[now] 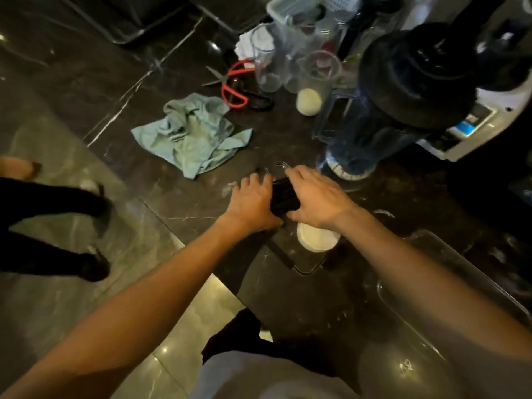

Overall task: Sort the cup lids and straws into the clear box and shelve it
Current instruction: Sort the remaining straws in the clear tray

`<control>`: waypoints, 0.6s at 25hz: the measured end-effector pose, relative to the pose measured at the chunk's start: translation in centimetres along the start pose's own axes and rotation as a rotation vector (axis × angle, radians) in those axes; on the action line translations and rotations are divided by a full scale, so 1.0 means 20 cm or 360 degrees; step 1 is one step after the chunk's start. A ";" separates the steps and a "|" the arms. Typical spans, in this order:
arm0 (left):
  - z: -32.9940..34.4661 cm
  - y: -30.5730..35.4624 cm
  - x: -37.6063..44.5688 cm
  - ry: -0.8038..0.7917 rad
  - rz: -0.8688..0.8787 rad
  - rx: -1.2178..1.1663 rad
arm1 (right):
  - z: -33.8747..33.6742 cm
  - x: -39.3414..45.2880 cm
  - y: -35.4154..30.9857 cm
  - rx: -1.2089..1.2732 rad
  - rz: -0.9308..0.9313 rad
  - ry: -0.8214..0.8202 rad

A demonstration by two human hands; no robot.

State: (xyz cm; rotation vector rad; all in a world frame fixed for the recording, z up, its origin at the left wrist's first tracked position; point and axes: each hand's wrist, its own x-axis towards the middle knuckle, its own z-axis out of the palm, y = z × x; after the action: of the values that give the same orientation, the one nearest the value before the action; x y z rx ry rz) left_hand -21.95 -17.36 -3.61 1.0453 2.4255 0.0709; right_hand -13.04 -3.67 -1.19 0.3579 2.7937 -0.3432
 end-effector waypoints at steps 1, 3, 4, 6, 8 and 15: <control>0.02 -0.02 0.03 0.0009 0.0027 -0.0004 | 0.04 0.05 0.00 -0.0117 -0.0033 -0.0052; 0.06 -0.04 0.07 0.0031 0.0055 0.0036 | 0.12 0.13 -0.01 -0.0310 -0.0060 -0.0195; 0.07 -0.04 0.10 0.0027 0.0057 0.0074 | 0.14 0.16 -0.01 -0.0366 -0.0046 -0.0267; 0.09 -0.03 0.14 -0.0013 0.0046 0.0148 | 0.17 0.20 0.00 -0.0415 -0.0025 -0.0380; 0.10 -0.02 0.17 -0.0022 0.0034 0.0200 | 0.18 0.23 0.01 -0.0419 -0.0041 -0.0396; 0.10 -0.03 0.24 -0.0003 0.0063 0.0195 | 0.15 0.30 0.02 -0.0533 -0.0127 -0.0263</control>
State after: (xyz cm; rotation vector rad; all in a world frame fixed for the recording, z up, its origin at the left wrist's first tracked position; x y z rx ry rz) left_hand -24.20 -14.65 -7.59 1.1463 2.4337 -0.0662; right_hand -17.65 -2.95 -5.95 0.1333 2.6428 0.0776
